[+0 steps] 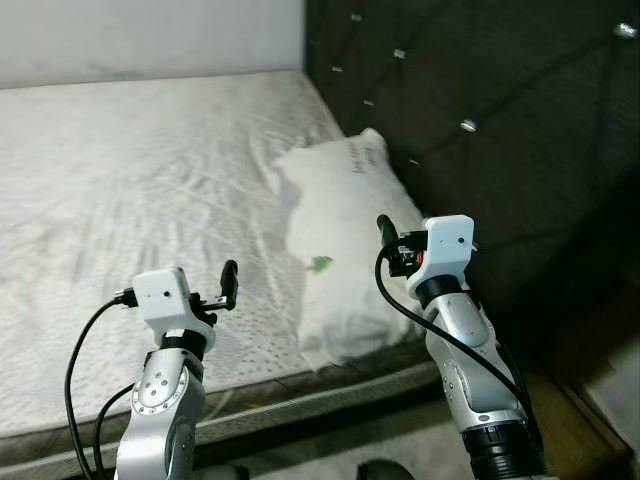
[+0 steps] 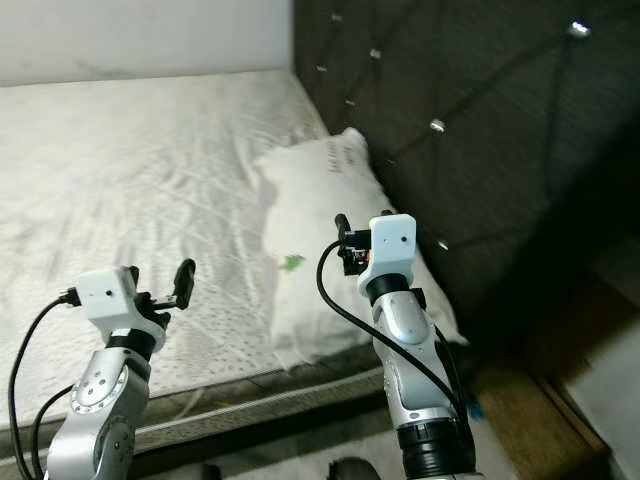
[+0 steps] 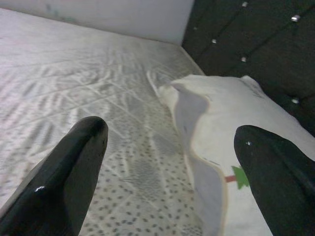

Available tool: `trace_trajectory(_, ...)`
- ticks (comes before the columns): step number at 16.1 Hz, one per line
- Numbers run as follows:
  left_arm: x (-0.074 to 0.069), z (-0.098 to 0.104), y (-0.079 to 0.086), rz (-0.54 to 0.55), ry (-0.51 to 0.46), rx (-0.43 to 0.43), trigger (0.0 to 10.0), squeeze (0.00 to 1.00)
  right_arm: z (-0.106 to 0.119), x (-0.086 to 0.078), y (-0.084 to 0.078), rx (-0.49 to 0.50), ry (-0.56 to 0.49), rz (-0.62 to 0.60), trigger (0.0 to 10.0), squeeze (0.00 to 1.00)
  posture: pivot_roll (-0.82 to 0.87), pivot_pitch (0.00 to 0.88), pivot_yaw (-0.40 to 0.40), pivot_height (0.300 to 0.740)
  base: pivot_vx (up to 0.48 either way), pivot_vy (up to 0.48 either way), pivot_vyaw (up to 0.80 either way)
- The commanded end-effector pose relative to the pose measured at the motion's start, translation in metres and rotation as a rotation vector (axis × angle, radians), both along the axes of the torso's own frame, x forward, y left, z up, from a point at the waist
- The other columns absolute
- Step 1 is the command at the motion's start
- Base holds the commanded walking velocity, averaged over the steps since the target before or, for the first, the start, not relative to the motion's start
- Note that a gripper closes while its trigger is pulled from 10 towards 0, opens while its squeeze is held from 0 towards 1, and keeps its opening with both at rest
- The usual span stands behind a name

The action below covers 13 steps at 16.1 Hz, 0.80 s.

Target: Clean up the room

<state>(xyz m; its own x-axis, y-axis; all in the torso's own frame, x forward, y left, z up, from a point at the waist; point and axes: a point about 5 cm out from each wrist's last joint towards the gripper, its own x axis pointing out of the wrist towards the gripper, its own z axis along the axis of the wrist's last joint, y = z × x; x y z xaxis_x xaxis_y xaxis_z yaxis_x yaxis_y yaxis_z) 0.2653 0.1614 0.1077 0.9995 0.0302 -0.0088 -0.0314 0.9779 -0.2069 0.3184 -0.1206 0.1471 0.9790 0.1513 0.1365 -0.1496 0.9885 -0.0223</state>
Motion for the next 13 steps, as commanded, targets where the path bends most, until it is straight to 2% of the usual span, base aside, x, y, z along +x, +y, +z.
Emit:
trace_trajectory(1, -0.0001, 0.0001, 0.0000, -0.007, -0.004, 0.016, 10.0, 0.00, 0.0096, 0.0017, -0.0035, 0.004, -0.041, -0.006, 10.0, 0.00, -0.07, 0.000, -0.023, 0.710, 0.000, 0.000, 0.00)
trace_trajectory(4, 0.0009, -0.0002, -0.0003, -0.012, -0.005, 0.019, 10.0, 0.00, 0.0095, 0.0032, -0.0053, 0.019, -0.039, -0.006, 10.0, 0.00, -0.07, 0.000, -0.019, 0.740, 0.000, 0.000, 0.00)
trace_trajectory(13, 0.0025, -0.0023, 0.0004, -0.006, 0.000, 0.025, 10.0, 0.00, 0.0069, 0.0054, -0.0062, 0.017, -0.021, -0.006, 10.0, 0.00, -0.08, 0.000, -0.022, 0.740, 0.000, 0.000, 0.00)
